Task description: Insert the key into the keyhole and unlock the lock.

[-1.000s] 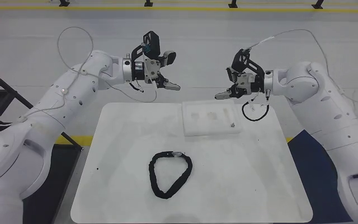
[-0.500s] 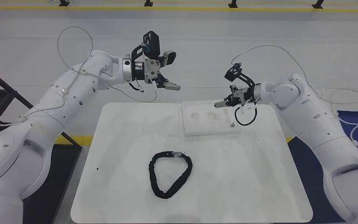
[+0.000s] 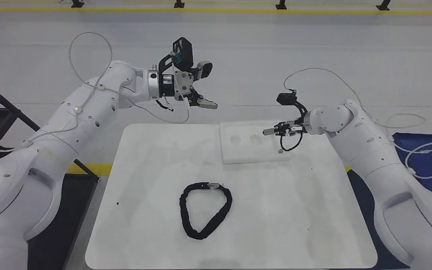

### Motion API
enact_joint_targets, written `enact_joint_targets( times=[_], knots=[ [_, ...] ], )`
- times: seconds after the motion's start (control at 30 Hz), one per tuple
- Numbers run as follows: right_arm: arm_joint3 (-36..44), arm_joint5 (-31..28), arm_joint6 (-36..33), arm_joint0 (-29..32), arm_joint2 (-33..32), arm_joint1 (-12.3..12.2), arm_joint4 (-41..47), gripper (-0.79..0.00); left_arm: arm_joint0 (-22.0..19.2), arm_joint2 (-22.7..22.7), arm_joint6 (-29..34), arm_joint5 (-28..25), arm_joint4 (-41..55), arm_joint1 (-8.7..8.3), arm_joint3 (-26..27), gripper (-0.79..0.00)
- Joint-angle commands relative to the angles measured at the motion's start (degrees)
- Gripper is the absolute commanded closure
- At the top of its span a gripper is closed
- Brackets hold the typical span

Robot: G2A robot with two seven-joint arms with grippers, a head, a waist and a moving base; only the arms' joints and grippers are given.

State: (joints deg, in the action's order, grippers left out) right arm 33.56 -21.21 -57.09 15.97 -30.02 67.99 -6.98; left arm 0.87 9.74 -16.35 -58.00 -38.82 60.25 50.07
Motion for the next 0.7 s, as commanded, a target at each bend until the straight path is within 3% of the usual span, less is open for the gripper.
enact_joint_targets(
  times=[0.0, 0.47, 0.67],
  knots=[
    [-0.94, 2.27, -0.14, 0.12, 0.73, 0.75, -0.88, -0.785, 0.0, 0.0, 0.01, 0.0, 0.01, 0.0, 0.0, -0.785],
    [-8.1, 7.49, -2.25, 0.11, 1.33, 5.61, 1.9, -0.785, 0.0, 0.0, 0.01, 0.0, 0.01, 0.0, 0.0, -0.785],
    [-8.22, 7.49, -2.44, 0.17, 1.28, 5.71, 2.15, -0.785, 0.0, 0.0, 0.01, 0.0, 0.01, 0.0, 0.0, -0.785]
  ],
)
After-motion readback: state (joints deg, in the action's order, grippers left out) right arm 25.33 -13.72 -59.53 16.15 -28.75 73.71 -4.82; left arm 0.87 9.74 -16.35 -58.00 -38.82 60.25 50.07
